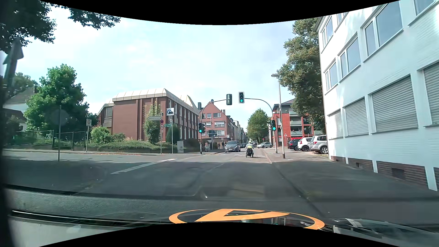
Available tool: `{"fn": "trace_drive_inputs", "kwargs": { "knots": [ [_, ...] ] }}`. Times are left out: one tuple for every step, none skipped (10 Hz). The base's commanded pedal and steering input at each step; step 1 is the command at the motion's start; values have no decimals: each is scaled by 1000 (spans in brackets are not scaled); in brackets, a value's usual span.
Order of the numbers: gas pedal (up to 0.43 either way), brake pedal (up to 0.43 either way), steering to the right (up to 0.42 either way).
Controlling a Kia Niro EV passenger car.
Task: Follow the waypoints while adhering to traffic rules and regulations
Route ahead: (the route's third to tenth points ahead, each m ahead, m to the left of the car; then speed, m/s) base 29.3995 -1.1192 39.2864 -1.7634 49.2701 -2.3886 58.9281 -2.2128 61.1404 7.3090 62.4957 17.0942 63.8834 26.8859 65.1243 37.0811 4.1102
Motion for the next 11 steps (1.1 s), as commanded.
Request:
{"fn": "trace_drive_inputs", "kwargs": {
  "knots": [
    [67,0,29],
    [67,0,30],
    [67,0,31],
    [67,0,33],
    [67,0,34],
    [67,0,34],
    [67,0,35],
    [67,0,36],
    [67,0,37],
    [67,0,38],
    [67,0,38]
  ]
}}
